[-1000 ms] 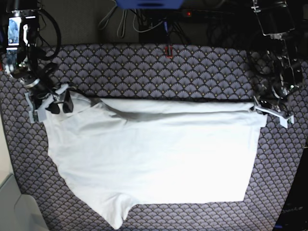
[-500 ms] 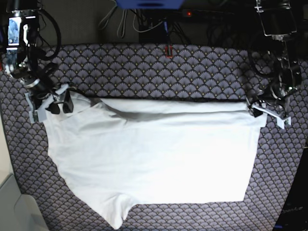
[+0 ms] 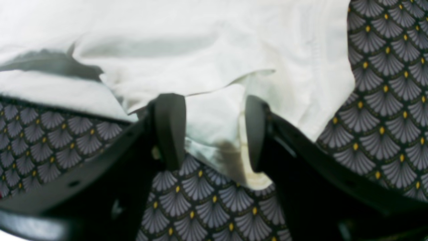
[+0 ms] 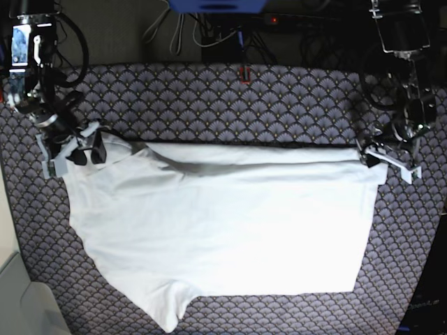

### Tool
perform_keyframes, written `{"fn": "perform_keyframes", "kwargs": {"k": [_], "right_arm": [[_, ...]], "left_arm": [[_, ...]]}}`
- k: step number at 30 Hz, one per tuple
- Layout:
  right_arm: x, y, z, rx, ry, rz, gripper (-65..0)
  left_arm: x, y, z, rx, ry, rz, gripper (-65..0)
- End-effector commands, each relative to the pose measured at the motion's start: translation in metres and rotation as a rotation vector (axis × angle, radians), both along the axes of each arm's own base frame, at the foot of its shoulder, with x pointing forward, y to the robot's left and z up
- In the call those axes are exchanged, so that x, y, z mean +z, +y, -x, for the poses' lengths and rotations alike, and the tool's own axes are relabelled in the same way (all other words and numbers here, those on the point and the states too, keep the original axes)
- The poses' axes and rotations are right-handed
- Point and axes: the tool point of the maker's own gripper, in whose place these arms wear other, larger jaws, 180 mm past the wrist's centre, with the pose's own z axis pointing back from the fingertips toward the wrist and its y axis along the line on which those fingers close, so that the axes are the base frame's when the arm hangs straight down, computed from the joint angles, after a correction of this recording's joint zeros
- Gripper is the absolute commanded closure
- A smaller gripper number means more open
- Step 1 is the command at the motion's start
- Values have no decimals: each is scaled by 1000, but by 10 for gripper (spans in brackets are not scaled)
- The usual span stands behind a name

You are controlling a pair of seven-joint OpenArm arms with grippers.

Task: Fold the T-shirt properly
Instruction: 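Hold the folded edge with both grippers and adjust the grip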

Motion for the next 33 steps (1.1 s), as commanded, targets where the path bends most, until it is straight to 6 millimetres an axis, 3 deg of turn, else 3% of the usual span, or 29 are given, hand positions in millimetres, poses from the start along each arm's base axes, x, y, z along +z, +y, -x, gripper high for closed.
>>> {"fn": "perform_keyframes", "kwargs": {"k": [1,6,8,16,19,22,27,30,33], "right_arm": [[12,-3,-7,-1,-45,1,-303],[12,-4,-7,-2,-43,1,-303],[12,-4,-7,-2,-43,1,-303],[12,-4,-7,-2,-43,1,-303],[12,-4,-7,-2,-43,1,-303],[12,-4,-7,-2,-43,1,-303],[12,-4,-7,-2,-45,1,-303],[12,-4,-7,-2,-45,1,-303],[15,-2,-8,1,-52,2,-303]], "left_arm": [[10,9,-9,7,-34,-18,-495],[-1,12,-5,22,-25,-20,-490],[-1,13,-5,24,-28,-21,-451],[1,11,-8,21,-32,-17,-124],[0,9,-9,21,-35,-15,-35],[0,9,-9,21,-35,-13,-8],[-1,8,-8,20,-29,-11,-47],[1,9,-9,21,-37,-13,0],[3,8,-9,18,-39,-11,-6]]}}
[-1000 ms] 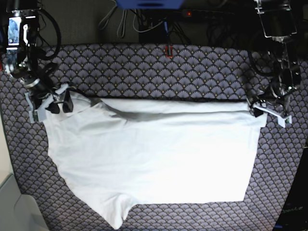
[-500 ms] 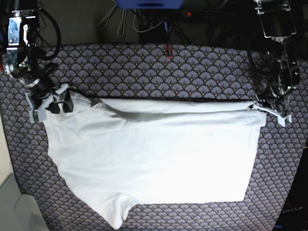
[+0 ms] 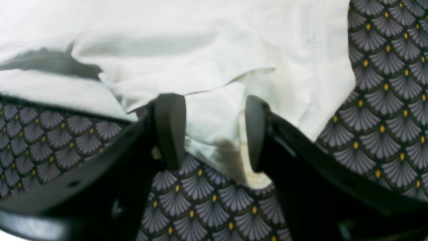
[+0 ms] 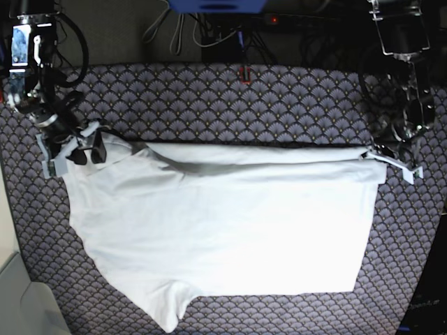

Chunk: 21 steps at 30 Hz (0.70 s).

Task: Fold the T-shirt properly
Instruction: 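Hold the folded edge with both grippers and adjust the grip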

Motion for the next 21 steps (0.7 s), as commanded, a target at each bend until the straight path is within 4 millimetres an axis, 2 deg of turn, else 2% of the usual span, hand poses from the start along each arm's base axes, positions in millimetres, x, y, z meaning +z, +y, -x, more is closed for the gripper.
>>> {"fn": "perform_keyframes", "kwargs": {"k": [1,14,21], "right_arm": [[16,-2,-9,1,-57,1,-303],[17,-12,-8,9,-51,35,-306],[5,-12,7,10,-8,34,-317]], "left_arm": [[9,4,-6,-5,-15,-6,-4],[52,-12,-17,-74,-73,-26,-4],[51,-10,-17,-74,-69,-31,-4]]}}
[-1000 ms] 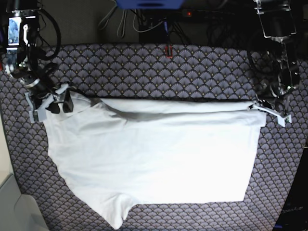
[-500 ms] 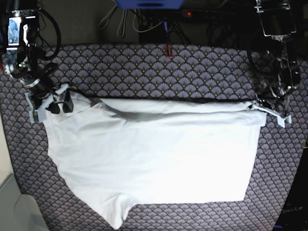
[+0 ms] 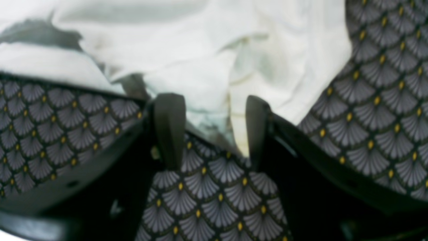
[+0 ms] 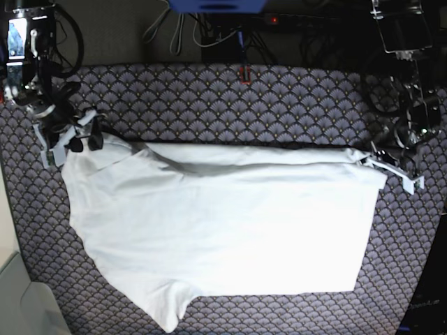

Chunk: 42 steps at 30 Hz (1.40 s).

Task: Fold the T-shirt properly
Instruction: 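Hold the folded edge with both grippers and adjust the grip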

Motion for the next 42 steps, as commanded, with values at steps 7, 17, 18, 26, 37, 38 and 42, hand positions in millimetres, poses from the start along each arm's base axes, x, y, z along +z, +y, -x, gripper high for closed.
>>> {"fn": "perform_keyframes", "kwargs": {"k": [7,17,18,26,37,38,42], "right_arm": [[4,-4,-2,-13,-27,-11,-354],[-4,-9,-2,-31,-11,-16,-350],[-4,-9,-2,-31,-11,-16,-350],[-5,-8,-1,-30,-9,-16,-350],[-23,-20,-4,-68,38,-22,-351],[-24,-20,-4,-66,39,-23,-351],[-24,-19,-4,-62,40,-24,-340]], "left_arm": [[14,8,-9,2,-43,-26,-4],[14,8,-9,2,-41,-26,-4],[14,8,-9,2,-41,-26,-4],[14,8,-9,2,-41,-26,-4],[14,8,-9,2,-41,-26,-4],[14,8,-9,2,-41,-26,-4],[14,8,-9,2,-41,-26,-4]]}}
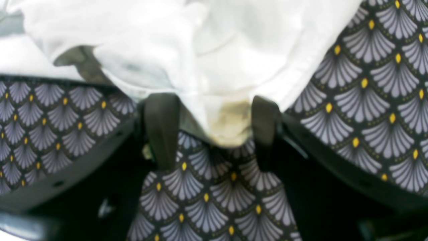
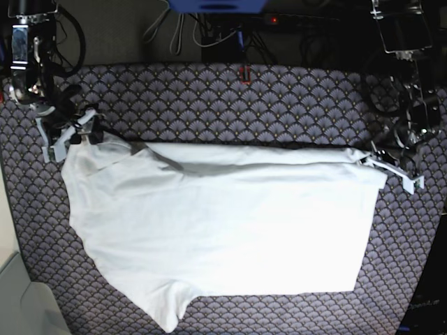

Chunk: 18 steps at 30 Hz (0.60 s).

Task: Fold the T-shirt properly
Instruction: 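Hold the folded edge with both grippers and adjust the grip, then drag the held edge with both grippers back toward the robot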

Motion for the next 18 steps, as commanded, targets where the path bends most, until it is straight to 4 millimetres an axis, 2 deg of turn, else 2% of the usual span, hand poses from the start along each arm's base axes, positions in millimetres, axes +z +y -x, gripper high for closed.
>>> {"fn": "perform_keyframes", "kwargs": {"k": [1,3,8,13,18], "right_arm": [[11,-3,-8,2,-43,4,-323],[10,-3,-8,3,-41,4,-251],[17,-2,-19,5,-61,2,0],[24,-4,-33,4,-86,4,0],[42,-7,-54,6,-140,14,0]], "left_arm": [[15,7,-10,1,-46,-21,-4],[15,7,-10,1,-46,-21,-4],[15,7,-10,1,-46,-21,-4],[15,8,-10,-6,-43,-28,-4],[19,16,-10,-5,-42,-49,-4]]}}
